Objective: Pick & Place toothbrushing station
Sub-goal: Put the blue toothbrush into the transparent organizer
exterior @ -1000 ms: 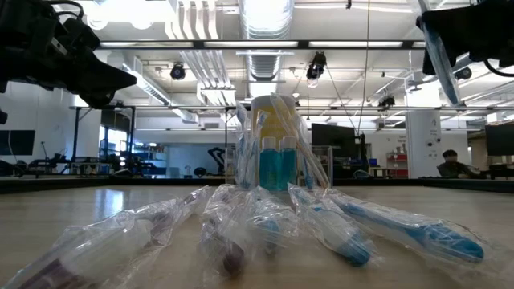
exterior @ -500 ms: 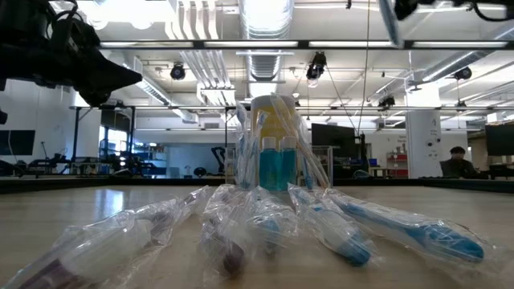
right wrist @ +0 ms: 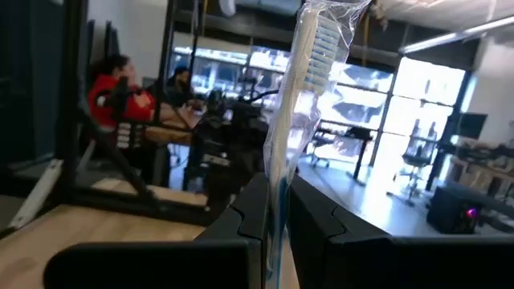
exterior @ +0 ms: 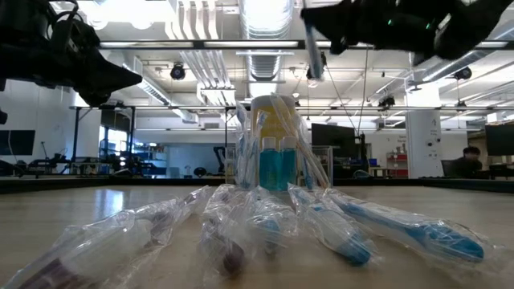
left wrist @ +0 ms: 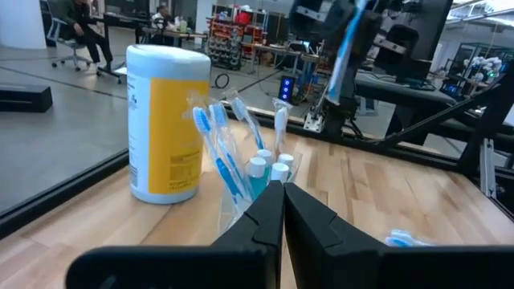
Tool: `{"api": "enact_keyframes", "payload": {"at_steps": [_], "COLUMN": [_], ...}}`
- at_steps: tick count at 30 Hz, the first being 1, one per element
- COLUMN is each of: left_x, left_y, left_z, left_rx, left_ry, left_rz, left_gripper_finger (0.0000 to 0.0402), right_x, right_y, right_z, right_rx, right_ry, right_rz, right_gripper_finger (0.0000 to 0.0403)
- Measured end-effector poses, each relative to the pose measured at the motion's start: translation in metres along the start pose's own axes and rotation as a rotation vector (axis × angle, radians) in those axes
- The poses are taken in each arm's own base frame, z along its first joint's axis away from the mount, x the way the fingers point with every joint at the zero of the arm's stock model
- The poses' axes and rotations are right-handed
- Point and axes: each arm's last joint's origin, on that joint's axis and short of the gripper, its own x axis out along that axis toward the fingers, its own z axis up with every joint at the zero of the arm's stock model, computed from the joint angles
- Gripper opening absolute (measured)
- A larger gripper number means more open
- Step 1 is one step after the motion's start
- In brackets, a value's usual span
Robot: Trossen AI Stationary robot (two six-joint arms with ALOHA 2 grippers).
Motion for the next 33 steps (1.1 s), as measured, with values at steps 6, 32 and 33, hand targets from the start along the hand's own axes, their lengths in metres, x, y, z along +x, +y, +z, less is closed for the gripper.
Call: {"api": "enact_keyframes", "payload": {"at_steps": [6, 32, 33], "left_x": [0.000, 0.004, 0.004], "left_y": [0.000, 0.004, 0.003], "left_z": [-0.003, -0.020, -0.020], "left_rx": [-0.001, -0.062, -0.062], "left_ry": [0.011, 0.028, 0.028], "left_rz": [0.002, 0.004, 0.004], "left_gripper_finger": [0.0016, 0.0016, 0.0016], "right_x": [0.000, -0.018, -0.020], "right_y": [-0.005, 0.007, 0.007], "right_z": [-0.047, -0.142, -0.145], "right_rx": [0.012, -0.003, 0.001], "right_ry": [-0.069, 0.241, 0.254], "right_rz": [-0.102, -0.282, -0.281], "right_gripper_finger": [0.0023, 0.0023, 0.0023]}}
